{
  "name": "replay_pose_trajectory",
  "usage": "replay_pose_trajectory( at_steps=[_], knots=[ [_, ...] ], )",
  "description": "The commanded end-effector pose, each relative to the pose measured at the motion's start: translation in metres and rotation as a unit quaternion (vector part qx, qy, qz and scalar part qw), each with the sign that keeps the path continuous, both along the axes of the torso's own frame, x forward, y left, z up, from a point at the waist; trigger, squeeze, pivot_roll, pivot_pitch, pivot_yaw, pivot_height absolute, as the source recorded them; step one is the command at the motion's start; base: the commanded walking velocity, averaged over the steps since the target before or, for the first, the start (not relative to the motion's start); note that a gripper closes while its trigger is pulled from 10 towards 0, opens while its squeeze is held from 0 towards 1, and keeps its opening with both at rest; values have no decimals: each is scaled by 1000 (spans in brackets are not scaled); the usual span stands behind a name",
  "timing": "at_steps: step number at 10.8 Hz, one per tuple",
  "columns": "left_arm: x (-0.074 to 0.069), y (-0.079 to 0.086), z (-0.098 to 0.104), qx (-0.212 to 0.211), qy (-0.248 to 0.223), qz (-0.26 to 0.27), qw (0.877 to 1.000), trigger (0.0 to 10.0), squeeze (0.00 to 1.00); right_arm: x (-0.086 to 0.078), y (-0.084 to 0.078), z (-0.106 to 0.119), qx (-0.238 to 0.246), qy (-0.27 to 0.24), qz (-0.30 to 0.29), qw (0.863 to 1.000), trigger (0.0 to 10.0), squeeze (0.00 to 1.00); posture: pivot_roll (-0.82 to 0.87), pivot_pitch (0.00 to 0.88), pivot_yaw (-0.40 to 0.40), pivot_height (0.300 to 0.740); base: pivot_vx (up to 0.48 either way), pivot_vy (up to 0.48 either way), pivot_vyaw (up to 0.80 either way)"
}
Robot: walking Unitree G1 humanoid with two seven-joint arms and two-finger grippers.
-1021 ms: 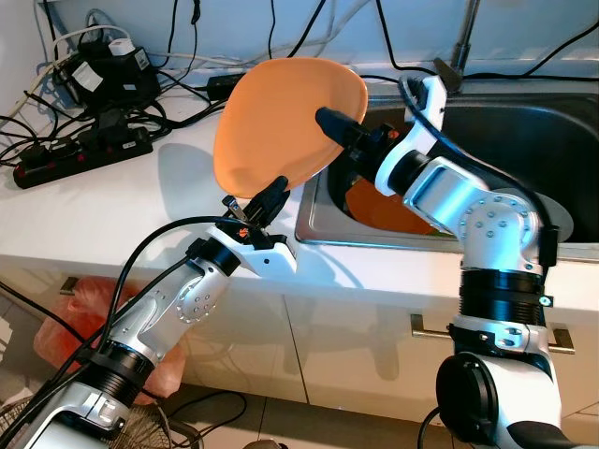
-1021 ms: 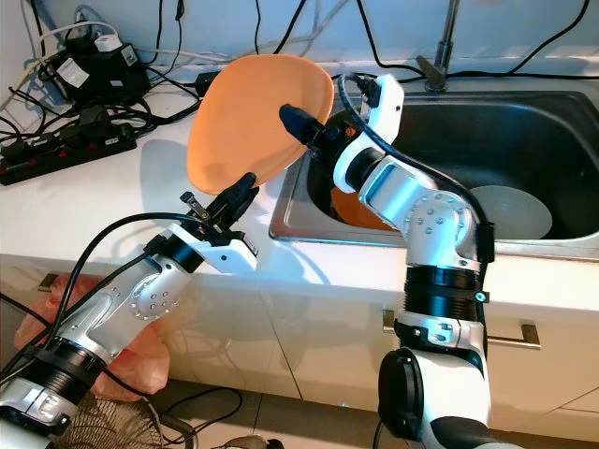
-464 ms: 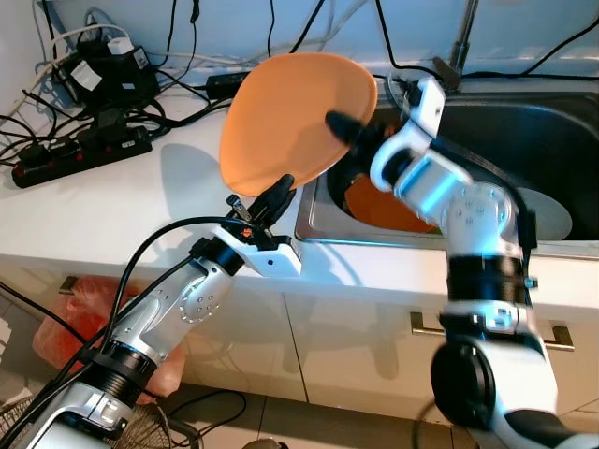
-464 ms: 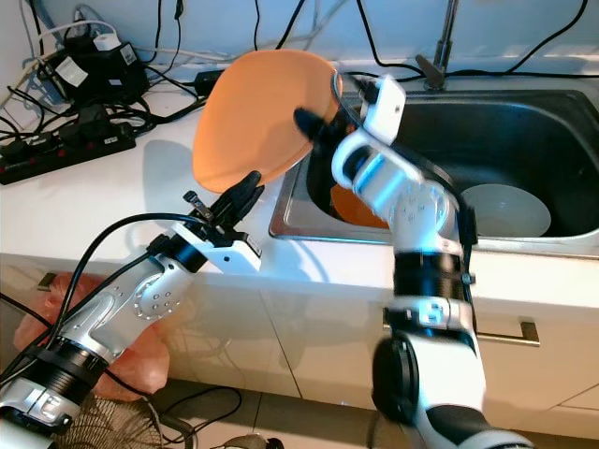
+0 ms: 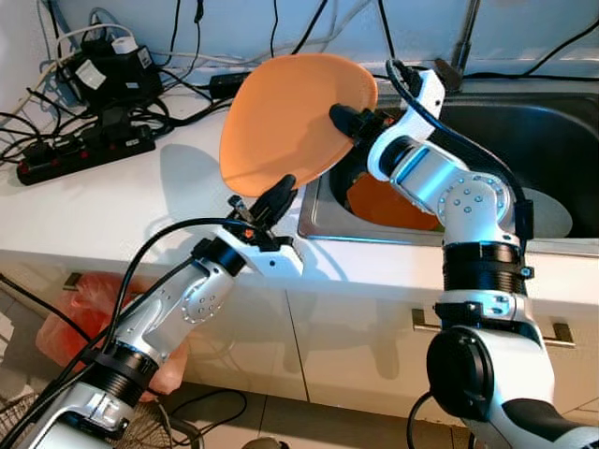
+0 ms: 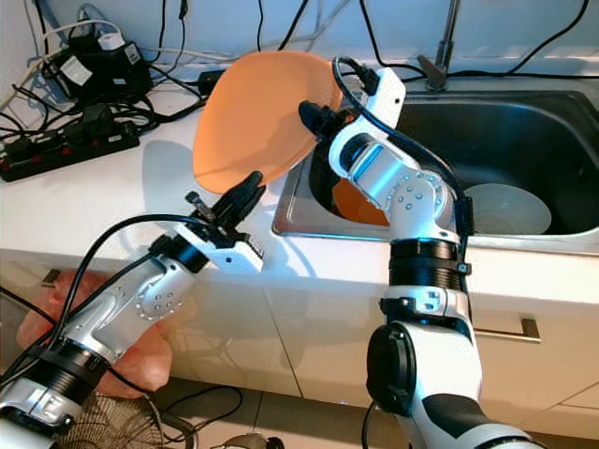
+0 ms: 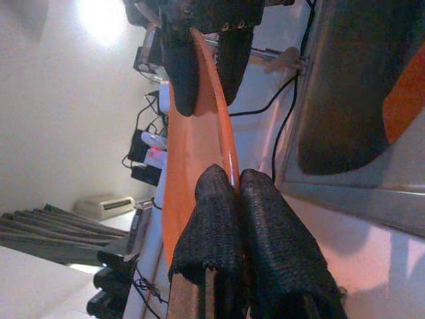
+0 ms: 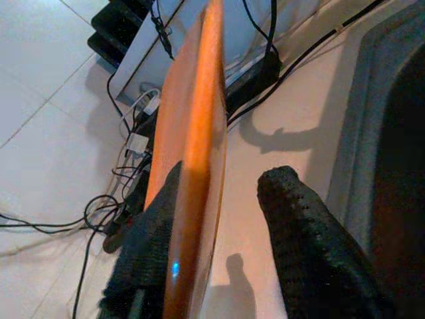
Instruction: Kitchen organization
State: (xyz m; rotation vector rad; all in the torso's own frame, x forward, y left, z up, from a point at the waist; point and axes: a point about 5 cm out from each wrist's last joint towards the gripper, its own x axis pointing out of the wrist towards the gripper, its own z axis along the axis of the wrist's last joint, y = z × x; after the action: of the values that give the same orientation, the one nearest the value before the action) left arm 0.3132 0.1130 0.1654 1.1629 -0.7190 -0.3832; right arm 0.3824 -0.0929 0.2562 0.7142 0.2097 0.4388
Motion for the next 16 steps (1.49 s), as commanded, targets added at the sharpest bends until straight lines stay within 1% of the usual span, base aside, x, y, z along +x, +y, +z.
replay_pose_trajectory(
  at_steps=[1,8,9,10,11,12,14,15,16],
  knots=[
    [2,1,13,-13,-31,-1,999,0,0,1,4,3,2,3,-3,1000,0,0,93,28,116,740,0,0,0],
    [4,1,13,-15,-30,5,999,0,0,2,2,-2,-2,11,-7,1000,0,0,91,29,117,740,0,0,0],
    [4,0,14,-22,-31,4,999,6863,0,2,2,-2,-2,11,-7,1000,0,0,91,30,116,740,0,0,0],
    [4,-2,16,-32,-29,2,999,9529,0,2,2,-3,-5,11,-10,1000,0,0,91,30,116,740,0,0,0],
    [4,-3,15,-40,-15,-4,999,10000,0,3,1,-3,-16,7,-16,1000,0,0,91,30,116,740,0,0,0],
    [3,-4,16,-51,-14,-11,999,10000,1000,3,0,-4,-16,7,-19,1000,0,0,90,30,118,740,0,0,0],
    [0,-7,18,-65,-15,-26,997,10000,1000,4,-2,-5,-20,9,-31,999,0,0,89,29,118,740,0,0,0],
    [-2,-11,22,-79,-13,-41,996,10000,1000,6,-5,-6,-23,10,-50,998,0,0,90,29,117,740,0,0,0],
    [-3,-12,23,-82,-10,-47,995,10000,1000,7,-8,-7,-25,11,-64,998,0,0,90,29,113,740,0,0,0]
  ],
)
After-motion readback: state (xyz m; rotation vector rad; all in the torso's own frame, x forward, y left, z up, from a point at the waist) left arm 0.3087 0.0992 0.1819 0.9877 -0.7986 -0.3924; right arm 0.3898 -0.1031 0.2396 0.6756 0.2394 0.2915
